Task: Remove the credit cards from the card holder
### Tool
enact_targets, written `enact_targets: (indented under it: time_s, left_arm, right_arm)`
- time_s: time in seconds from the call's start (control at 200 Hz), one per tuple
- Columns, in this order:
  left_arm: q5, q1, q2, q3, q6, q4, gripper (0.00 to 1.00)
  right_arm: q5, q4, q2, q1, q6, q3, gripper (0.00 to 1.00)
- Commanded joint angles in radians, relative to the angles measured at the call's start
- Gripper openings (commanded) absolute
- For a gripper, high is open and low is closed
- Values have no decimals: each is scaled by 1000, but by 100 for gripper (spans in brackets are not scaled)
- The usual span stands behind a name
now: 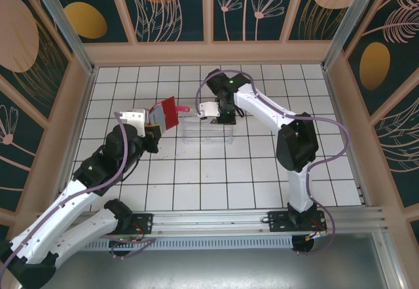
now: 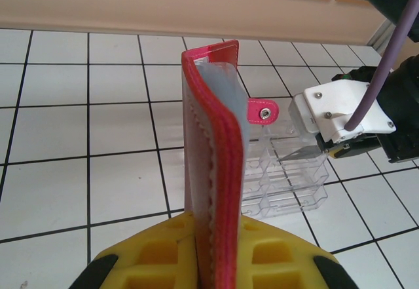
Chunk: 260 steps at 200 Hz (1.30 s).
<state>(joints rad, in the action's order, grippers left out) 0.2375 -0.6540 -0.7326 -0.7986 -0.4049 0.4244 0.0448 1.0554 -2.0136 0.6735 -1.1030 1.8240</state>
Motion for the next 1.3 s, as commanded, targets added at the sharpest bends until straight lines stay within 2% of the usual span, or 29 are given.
enact_targets:
  time_s: [0.0,0.535,1.296]
  left_arm:
    - [15,7,17,7,-7,-6,3]
    - [42,7,83,22,-36,33,3]
    - [39,7,87,19,-33,32,3]
  right_arm:
    - [-13,-3,-33,5,-26,5,0]
    - [-11,-10,-72,12,-26,54,0]
    - [-26,14,23,-20,5,75,0]
